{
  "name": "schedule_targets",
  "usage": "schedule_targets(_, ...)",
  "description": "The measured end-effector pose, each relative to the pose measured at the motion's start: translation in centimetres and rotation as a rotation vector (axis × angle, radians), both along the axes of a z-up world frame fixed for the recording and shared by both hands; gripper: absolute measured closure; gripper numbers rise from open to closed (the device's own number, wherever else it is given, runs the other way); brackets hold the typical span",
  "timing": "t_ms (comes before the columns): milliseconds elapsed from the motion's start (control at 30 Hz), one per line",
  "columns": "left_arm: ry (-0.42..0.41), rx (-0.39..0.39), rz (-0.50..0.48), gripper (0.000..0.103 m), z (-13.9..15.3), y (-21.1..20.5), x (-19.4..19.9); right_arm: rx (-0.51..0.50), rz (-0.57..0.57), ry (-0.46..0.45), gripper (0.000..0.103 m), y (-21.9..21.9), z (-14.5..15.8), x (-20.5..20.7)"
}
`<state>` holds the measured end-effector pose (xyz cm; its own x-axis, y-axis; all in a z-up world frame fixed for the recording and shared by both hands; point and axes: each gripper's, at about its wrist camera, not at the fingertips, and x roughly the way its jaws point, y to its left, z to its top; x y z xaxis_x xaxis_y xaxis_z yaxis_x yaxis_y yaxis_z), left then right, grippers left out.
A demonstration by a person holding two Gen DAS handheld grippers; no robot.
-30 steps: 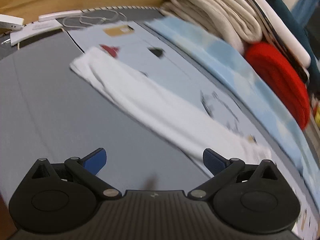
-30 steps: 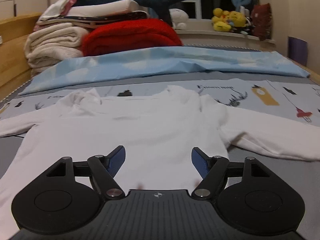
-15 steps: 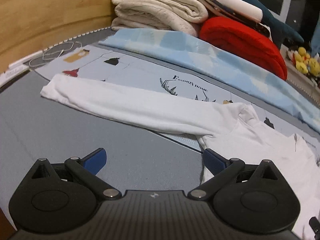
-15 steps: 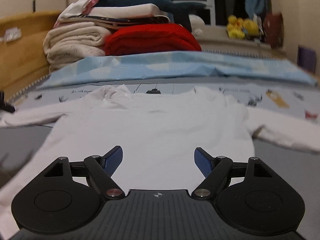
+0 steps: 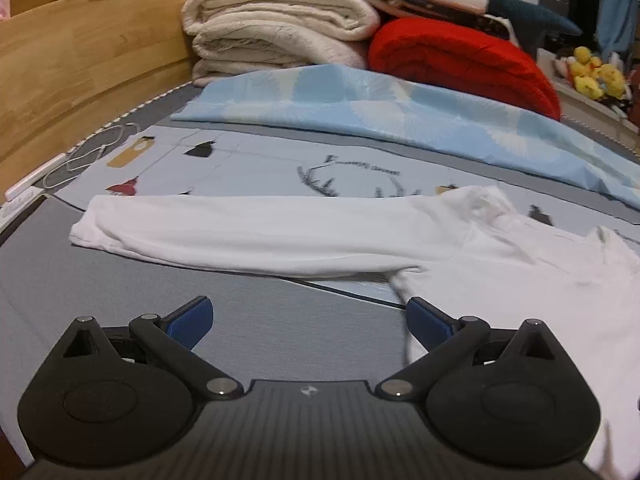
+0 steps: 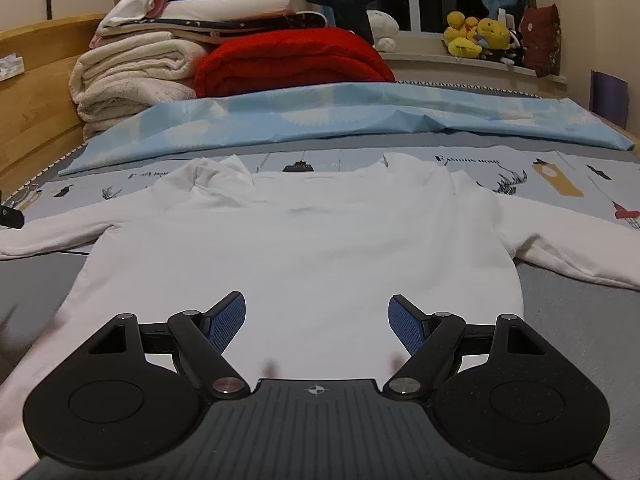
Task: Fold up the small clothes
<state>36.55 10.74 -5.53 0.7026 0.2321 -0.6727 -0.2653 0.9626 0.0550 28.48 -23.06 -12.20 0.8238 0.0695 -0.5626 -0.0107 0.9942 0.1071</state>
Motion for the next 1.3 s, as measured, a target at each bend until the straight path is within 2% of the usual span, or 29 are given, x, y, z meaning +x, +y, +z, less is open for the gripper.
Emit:
schedule_targets(67, 0.001, -0.037, 0.057, 0.0, -0.1, 2.5, 0.9, 0.005, -0.009, 0.012, 0.023, -0.2, -0.2, 0.2)
schedule_targets(133, 0.013, -0.153, 0.175, 0.0, -0.8, 7.1, 2.1, 0.005, -0.021, 0.019, 0.023, -0.4, -0.4, 0.4)
schedule_targets(200, 0.003, -0.325, 0.322, 0.001, -2.0, 12.7, 2.8, 0.014, -0.032, 0.03, 0.023, -0.8, -0.5, 0.6)
schedule_targets(300, -0.083, -0.593, 0.567, 0.001, -4.1, 21.1, 2.4, 0.042, -0.048, 0.045, 0.023, -1.5, -0.6, 1.0)
schedule_targets(367, -0.132, -0.686, 0.633, 0.002, -5.3, 24.4, 2.2, 0.056, -0.057, 0.055, 0.023, -1.8, -0.7, 1.2)
schedule_targets(400, -0.151, -0.699, 0.64, 0.002, -5.8, 25.6, 2.3, 0.061, -0.059, 0.06, 0.023, -1.9, -0.8, 1.3)
schedule_targets(500, -0.156, -0.66, 0.654, 0.002, -7.1, 28.1, 3.5, 0.064, -0.059, 0.083, 0.023, -1.9, -1.2, 1.6)
schedule_targets(600, -0.21, -0.646, 0.639, 0.001, -7.3, 29.6, 4.9, 0.064, -0.055, 0.11, 0.023, -1.7, -1.8, 2.0)
schedule_targets(667, -0.215, -0.636, 0.621, 0.001, -7.5, 30.3, 6.1, 0.057, -0.051, 0.127, 0.023, -1.5, -2.2, 2.2)
schedule_targets(700, -0.221, -0.62, 0.614, 0.011, -7.5, 30.6, 6.6, 0.051, -0.048, 0.134, 0.023, -1.5, -2.4, 2.3)
schedule_targets(733, -0.226, -0.593, 0.617, 0.028, -7.5, 30.8, 7.1, 0.042, -0.046, 0.144, 0.023, -1.4, -2.7, 2.4)
schedule_targets(767, -0.205, -0.587, 0.621, 0.083, -7.7, 31.2, 7.8, 0.036, -0.044, 0.151, 0.023, -1.5, -2.9, 2.4)
schedule_targets(800, -0.178, -0.619, 0.633, 0.097, -8.1, 31.8, 8.3, 0.029, -0.044, 0.156, 0.023, -1.5, -3.0, 2.4)
schedule_targets(833, -0.184, -0.643, 0.649, 0.097, -8.2, 32.0, 8.4, 0.025, -0.046, 0.16, 0.023, -1.5, -3.2, 2.5)
schedule_targets(867, -0.197, -0.632, 0.654, 0.097, -7.7, 32.0, 8.6, 0.022, -0.046, 0.16, 0.023, -1.5, -3.2, 2.5)
schedule_targets(967, -0.238, -0.559, 0.565, 0.097, -3.9, 29.8, 9.6, 0.021, -0.044, 0.155, 0.023, -1.6, -3.0, 2.6)
schedule_targets(1067, -0.329, -0.567, 0.386, 0.097, 1.7, 24.9, 11.0, 0.023, -0.033, 0.143, 0.023, -1.5, -2.6, 2.4)
schedule_targets(1167, -0.4, -0.586, 0.156, 0.097, 7.6, 16.0, 12.4, 0.025, -0.023, 0.111, 0.023, -1.4, -1.8, 2.1)
schedule_targets(1200, -0.411, -0.602, 0.065, 0.097, 9.2, 11.8, 12.7, 0.026, -0.023, 0.095, 0.023, -1.4, -1.5, 2.0)
schedule_targets(1300, -0.389, -0.64, -0.167, 0.097, 10.6, 0.0, 12.4, 0.033, -0.034, 0.048, 0.023, -1.7, -0.4, 1.8)
